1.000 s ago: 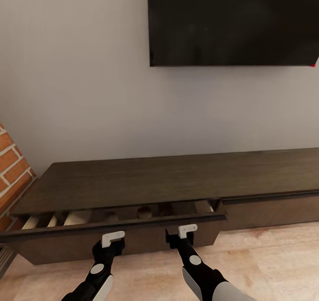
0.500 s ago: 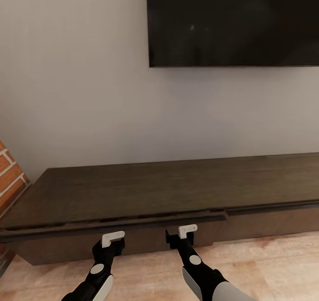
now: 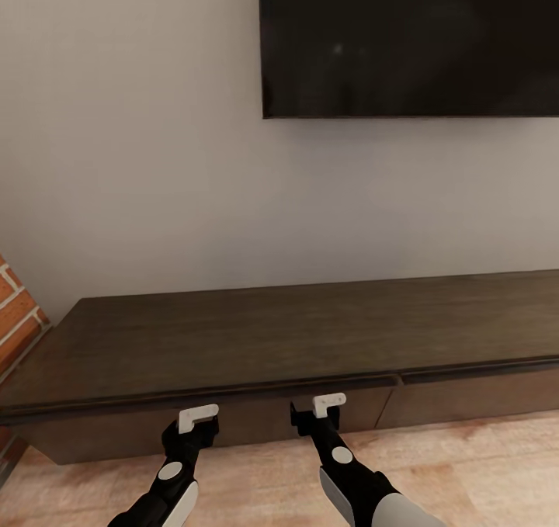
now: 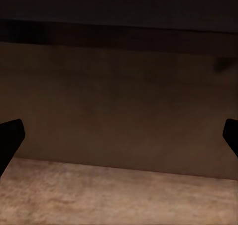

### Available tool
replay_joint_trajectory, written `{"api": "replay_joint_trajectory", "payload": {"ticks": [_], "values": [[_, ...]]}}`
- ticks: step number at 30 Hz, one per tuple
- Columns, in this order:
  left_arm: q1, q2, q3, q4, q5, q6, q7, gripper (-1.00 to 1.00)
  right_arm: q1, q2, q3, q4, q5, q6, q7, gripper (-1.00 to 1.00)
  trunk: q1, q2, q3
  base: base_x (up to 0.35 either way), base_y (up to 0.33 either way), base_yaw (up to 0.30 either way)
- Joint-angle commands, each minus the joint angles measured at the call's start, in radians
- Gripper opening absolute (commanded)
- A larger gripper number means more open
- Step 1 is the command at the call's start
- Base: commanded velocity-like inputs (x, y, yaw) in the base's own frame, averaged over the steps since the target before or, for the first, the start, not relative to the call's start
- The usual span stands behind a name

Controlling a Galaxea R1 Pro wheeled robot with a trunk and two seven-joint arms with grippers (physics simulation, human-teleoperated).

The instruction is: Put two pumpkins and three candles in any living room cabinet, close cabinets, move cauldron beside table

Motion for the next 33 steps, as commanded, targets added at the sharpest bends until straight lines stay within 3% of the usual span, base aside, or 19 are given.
{"api": "replay_joint_trajectory", "payload": {"ticks": [1,21,24,26,28,30,33], "values": [[0.0,0.0,0.0,0.0,0.0,0.0,0.0,1.0,0.0,0.0,0.002,0.0,0.001,0.0,0.0,1.0,0.0,0.0,0.0,0.02,0.008,0.0],[0.0,0.0,0.0,-0.005,0.001,0.01,0.002,1.0,-0.001,0.0,0.002,-0.004,0.001,0.003,-0.003,1.0,0.0,0.0,0.0,-0.252,0.0,0.0],[0.0,0.002,0.0,-0.037,0.004,0.028,0.0,1.0,-0.001,0.0,0.002,-0.011,0.002,0.051,-0.004,1.0,0.0,0.0,0.0,-0.201,0.0,0.0],[0.0,0.005,0.002,-0.073,0.008,0.091,-0.001,1.0,-0.001,0.0,0.002,-0.029,0.002,0.119,-0.004,1.0,0.0,0.0,0.0,-0.191,0.0,0.0],[0.0,0.007,0.04,-0.145,0.011,0.241,-0.003,1.0,-0.001,0.0,0.0,-0.073,0.002,0.218,-0.007,1.0,0.0,0.0,0.0,-0.18,0.0,0.0],[0.0,0.005,0.093,-0.191,0.014,0.358,-0.004,1.0,-0.001,0.0,-0.003,-0.108,-0.003,0.283,-0.014,1.0,0.0,0.0,0.0,-0.169,0.0,0.0],[0.0,0.003,0.208,-0.288,0.019,0.615,-0.007,1.0,-0.001,0.0,-0.04,-0.186,-0.048,0.432,-0.036,1.0,0.0,0.0,0.0,-0.094,0.0,0.0]]}}
